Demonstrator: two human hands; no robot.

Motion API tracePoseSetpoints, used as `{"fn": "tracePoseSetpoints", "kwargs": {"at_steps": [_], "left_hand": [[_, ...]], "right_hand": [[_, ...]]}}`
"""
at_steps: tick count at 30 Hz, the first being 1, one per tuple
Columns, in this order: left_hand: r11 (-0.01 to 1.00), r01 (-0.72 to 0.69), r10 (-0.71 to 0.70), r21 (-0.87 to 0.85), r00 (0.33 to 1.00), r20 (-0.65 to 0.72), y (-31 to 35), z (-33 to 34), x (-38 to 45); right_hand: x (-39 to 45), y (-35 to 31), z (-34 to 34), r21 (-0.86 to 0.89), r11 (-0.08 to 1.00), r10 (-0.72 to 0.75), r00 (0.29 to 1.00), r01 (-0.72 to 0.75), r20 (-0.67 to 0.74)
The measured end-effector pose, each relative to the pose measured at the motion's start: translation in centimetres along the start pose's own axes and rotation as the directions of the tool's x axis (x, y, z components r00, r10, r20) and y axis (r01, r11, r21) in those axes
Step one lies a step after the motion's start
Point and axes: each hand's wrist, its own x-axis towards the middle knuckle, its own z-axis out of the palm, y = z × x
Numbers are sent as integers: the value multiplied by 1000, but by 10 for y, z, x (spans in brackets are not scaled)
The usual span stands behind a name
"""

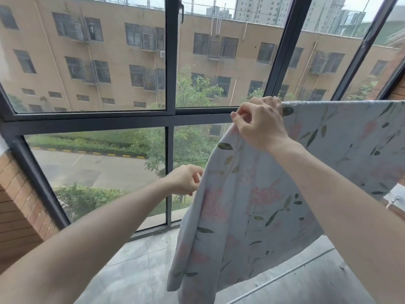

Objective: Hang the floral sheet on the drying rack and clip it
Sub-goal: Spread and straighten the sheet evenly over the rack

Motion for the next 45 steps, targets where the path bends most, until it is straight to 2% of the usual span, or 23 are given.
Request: {"fn": "tracePoseSetpoints", "kwargs": {"at_steps": [2, 5, 7, 10, 12, 14, 17, 19, 21, 23, 25, 27, 29, 32, 35, 37, 41, 43, 45], "left_hand": [[998, 21, -15, -66, 995, 97, 0, 2, 2], [996, 19, -41, 88, 968, 248, 7, 6, 2], [987, 5, -39, 163, 977, 210, 10, 10, 2], [979, 58, -61, 196, 998, 10, 1, 4, 9], [994, 98, -91, 56, 989, -118, -2, -9, 15], [975, 112, -150, -193, 969, -198, 5, -23, 25], [845, 78, -250, -529, 932, -263, 20, -33, 51], [791, 77, -300, -606, 914, -275, 24, -28, 67], [845, 149, -312, -513, 917, -247, 25, -16, 73], [907, 250, -321, -340, 931, -172, 20, 3, 75], [934, 290, -312, -210, 947, -77, 3, 19, 88], [948, 270, -272, -171, 962, 10, -38, 37, 132], [954, 217, -208, -204, 976, 68, -79, 50, 185], [950, 145, -117, -275, 986, 116, -64, 36, 175], [942, 120, -79, -313, 987, 141, -17, 9, 107], [902, 118, -78, -414, 991, 112, 9, -7, 73], [742, -7, -92, -671, 989, -113, 36, -36, 31], [737, -78, -56, -671, 983, -176, 51, -45, 14], [772, -113, 30, -625, 990, -141, 61, -48, -5]], "right_hand": [[-1, -1, -2, -5, 1000, -6, 1000, 6, 5], [-1, -2, -1, 2, 1000, -1, 1000, 1, 0], [0, -2, 0, -4, 1000, -8, 1000, 8, -3], [0, 0, 0, 2, 1000, -12, 1000, 12, -3], [-1, 1, 0, 0, 1000, -17, 1000, 17, -8], [-1, 2, -1, 3, 1000, -20, 1000, 20, -11], [-1, 2, 1, 13, 1000, -28, 999, 28, -21], [-1, 2, 2, 16, 999, -36, 999, 36, -30], [0, 1, 4, 16, 999, -37, 999, 37, -30], [1, 0, 7, 15, 999, -33, 999, 33, -23], [2, -1, 8, 6, 1000, -28, 999, 28, -22], [3, 0, 10, 1, 1000, -24, 1000, 24, -19], [4, 2, 10, 2, 1000, -23, 999, 23, -24], [4, 4, 12, -6, 1000, -25, 999, 24, -33], [4, 4, 14, 1, 1000, -26, 999, 26, -35], [4, 5, 15, 11, 1000, -29, 999, 29, -44], [0, 4, 16, 34, 999, -31, 997, 33, -67], [-1, 5, 16, 47, 998, -28, 996, 32, -87], [-1, 5, 19, 41, 998, -33, 996, 36, -88]]}}
